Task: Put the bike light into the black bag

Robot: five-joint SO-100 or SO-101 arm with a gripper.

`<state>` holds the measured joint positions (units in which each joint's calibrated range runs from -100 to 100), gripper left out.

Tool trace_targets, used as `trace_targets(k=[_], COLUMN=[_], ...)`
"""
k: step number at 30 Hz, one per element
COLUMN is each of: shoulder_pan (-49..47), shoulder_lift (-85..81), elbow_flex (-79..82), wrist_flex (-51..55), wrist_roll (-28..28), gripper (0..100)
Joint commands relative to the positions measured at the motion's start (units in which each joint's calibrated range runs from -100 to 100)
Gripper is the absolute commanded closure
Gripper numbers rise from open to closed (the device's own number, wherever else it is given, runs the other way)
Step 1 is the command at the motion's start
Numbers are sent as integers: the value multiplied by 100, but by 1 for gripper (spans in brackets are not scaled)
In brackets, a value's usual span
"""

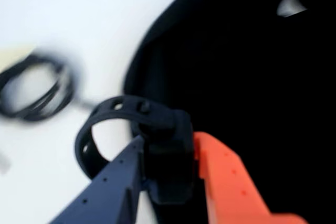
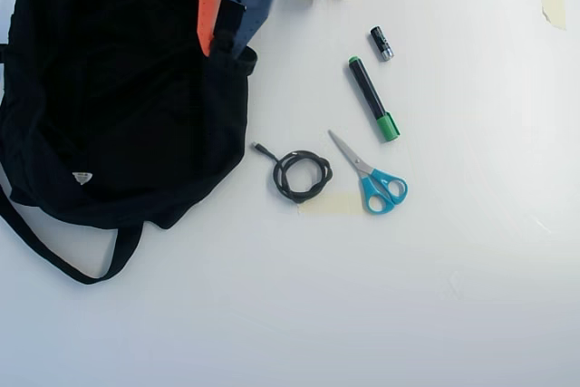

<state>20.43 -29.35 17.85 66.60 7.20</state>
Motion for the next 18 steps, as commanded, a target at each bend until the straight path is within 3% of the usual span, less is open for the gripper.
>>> trace_targets(k=[1, 18], shoulder_pan=[568, 2729], shoulder_lift=[-3, 2437], elbow_flex=[-158, -266], wrist_flex=[-665, -2525], wrist_roll=[24, -7], gripper=[98, 98])
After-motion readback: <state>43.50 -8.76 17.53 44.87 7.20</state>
